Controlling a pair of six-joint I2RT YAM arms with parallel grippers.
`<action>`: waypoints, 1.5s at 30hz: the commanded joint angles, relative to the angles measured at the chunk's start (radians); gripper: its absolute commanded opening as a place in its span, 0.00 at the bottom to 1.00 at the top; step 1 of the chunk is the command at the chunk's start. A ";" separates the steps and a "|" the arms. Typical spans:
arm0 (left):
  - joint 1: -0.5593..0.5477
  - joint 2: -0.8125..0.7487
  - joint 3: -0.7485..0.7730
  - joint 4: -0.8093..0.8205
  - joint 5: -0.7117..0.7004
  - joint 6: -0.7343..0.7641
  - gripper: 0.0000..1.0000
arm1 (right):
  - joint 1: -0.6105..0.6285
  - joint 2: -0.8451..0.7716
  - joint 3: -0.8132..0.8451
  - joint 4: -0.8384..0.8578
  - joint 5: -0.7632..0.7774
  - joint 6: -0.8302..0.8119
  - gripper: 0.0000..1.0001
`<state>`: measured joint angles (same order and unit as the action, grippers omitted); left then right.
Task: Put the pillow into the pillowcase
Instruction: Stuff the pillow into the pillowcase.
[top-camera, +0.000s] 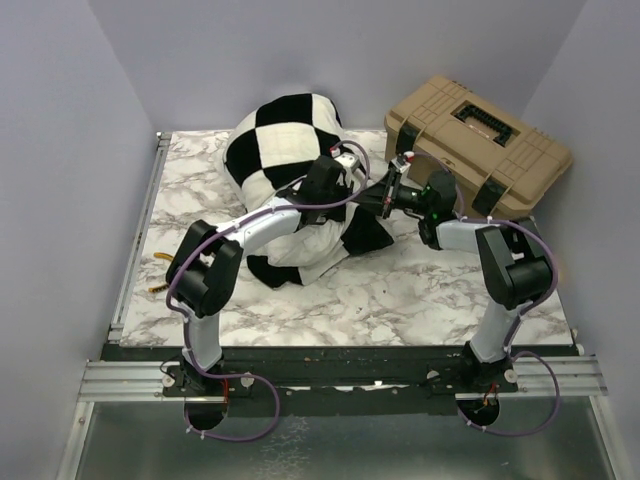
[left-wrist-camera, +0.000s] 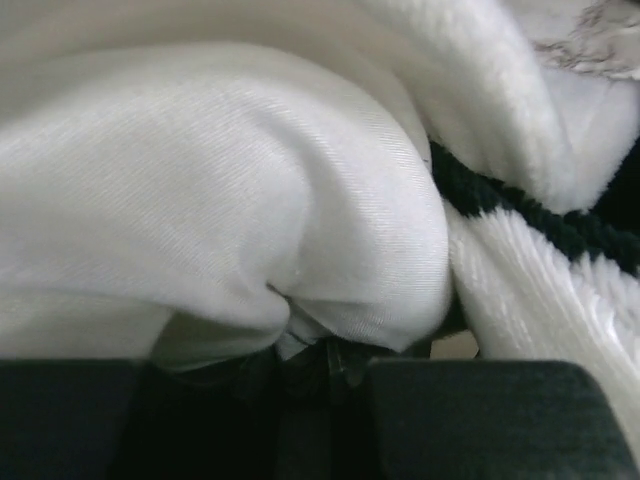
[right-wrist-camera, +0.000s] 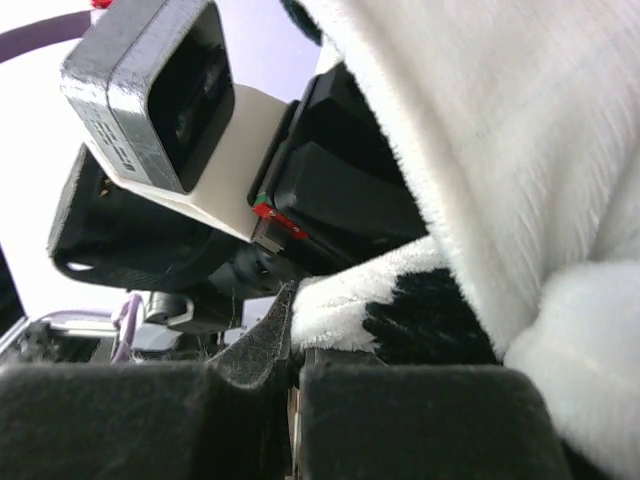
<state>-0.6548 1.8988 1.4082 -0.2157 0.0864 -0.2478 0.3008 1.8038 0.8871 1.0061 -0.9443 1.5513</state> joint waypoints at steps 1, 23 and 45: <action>-0.060 0.095 -0.115 -0.056 0.297 0.042 0.24 | 0.008 -0.041 0.196 0.493 -0.065 0.195 0.00; -0.025 -0.350 0.397 -1.004 -0.210 -0.138 0.78 | -0.005 0.138 0.392 -0.664 0.186 -0.461 0.00; 0.141 -0.600 -0.236 -0.638 0.066 -0.403 0.89 | -0.005 0.161 0.430 -0.667 0.116 -0.421 0.00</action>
<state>-0.5030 1.2770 1.2385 -1.2545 -0.0673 -0.6044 0.2993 1.9697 1.2728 0.2955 -0.8501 1.1107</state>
